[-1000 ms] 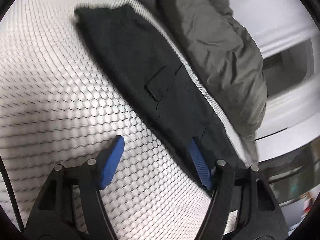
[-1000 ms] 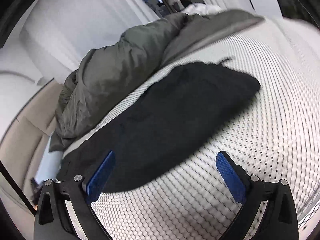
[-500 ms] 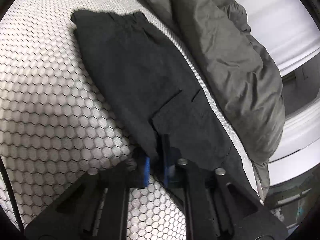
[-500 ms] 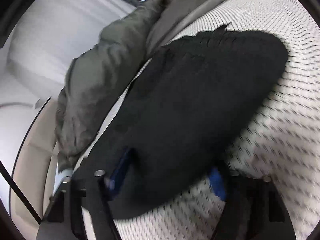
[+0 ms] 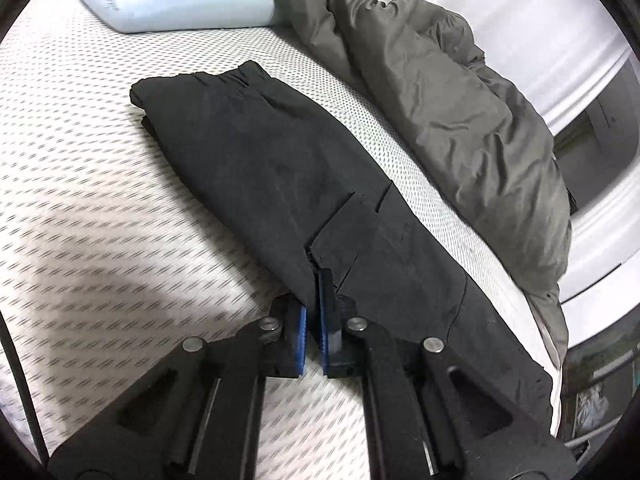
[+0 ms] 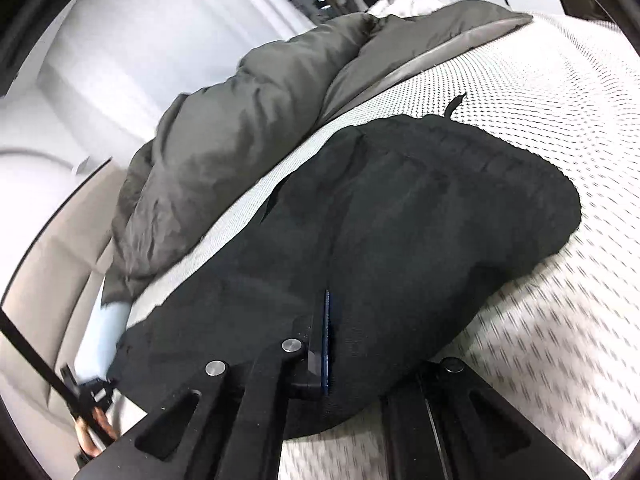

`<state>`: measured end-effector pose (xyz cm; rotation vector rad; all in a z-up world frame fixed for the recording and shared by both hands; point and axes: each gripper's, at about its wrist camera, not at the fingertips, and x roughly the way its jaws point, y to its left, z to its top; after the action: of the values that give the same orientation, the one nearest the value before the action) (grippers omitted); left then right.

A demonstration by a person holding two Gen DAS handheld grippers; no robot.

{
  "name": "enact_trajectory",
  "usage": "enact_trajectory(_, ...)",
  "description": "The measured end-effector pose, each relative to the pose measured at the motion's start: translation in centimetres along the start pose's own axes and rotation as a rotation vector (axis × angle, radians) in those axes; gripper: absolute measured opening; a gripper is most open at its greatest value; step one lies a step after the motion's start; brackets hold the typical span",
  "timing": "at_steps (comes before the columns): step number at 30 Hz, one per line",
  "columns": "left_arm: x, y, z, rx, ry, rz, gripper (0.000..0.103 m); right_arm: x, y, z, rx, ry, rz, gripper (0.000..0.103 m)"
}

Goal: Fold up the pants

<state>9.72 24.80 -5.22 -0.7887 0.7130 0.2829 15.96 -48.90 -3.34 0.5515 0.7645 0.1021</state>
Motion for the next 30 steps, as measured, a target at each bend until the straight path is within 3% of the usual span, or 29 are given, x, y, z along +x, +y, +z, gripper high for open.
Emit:
enact_trajectory(5,-1.9,2.5,-1.6,0.01,0.009,0.024,0.003,-1.0,-0.9,-3.3,-0.047,0.043,-0.005,0.004)
enact_trajectory(12,-4.4,2.9,-3.1,0.029,-0.02,0.035,0.003,-3.8,-1.4,-5.0,-0.058,-0.006,0.002,0.004)
enact_trajectory(16,-5.5,2.7,-3.7,0.064,-0.025,0.055,0.008,-4.0,-2.3,-5.4,-0.078,0.036,-0.013,0.006)
enact_trajectory(19,-6.7,2.5,-3.7,0.067,-0.046,0.116,0.027,-5.4,-1.5,-5.0,-0.113,0.005,-0.084,0.022)
enact_trajectory(21,-7.9,2.4,-3.2,0.046,-0.054,0.109,0.041,-6.7,-1.2,-4.7,-0.136,-0.036,-0.141,0.037)
enact_trajectory(22,-8.9,2.1,-2.9,0.04,-0.073,0.093,0.057,-7.6,-1.0,-4.4,-0.141,-0.057,-0.175,0.048)
enact_trajectory(23,-9.7,1.7,-2.6,0.042,-0.092,0.095,0.077,-8.2,-1.1,-4.1,-0.141,-0.069,-0.193,0.05)
enact_trajectory(24,-10.7,0.9,-2.4,0.056,-0.124,0.093,0.084,-8.9,-1.0,-3.6,-0.141,-0.083,-0.226,0.051)
enact_trajectory(27,-11.5,-2.0,-1.8,0.124,-0.155,0.056,0.103,-11.0,0.0,-2.1,-0.179,-0.153,-0.276,0.062)
enact_trajectory(29,-11.2,-4.2,-1.8,0.176,-0.134,0.026,0.102,-11.7,1.9,-1.2,-0.254,-0.167,-0.254,0.086)
enact_trajectory(30,-10.9,-5.3,-1.9,0.208,-0.118,0.019,0.102,-11.9,2.8,-0.9,-0.295,-0.176,-0.252,0.089)
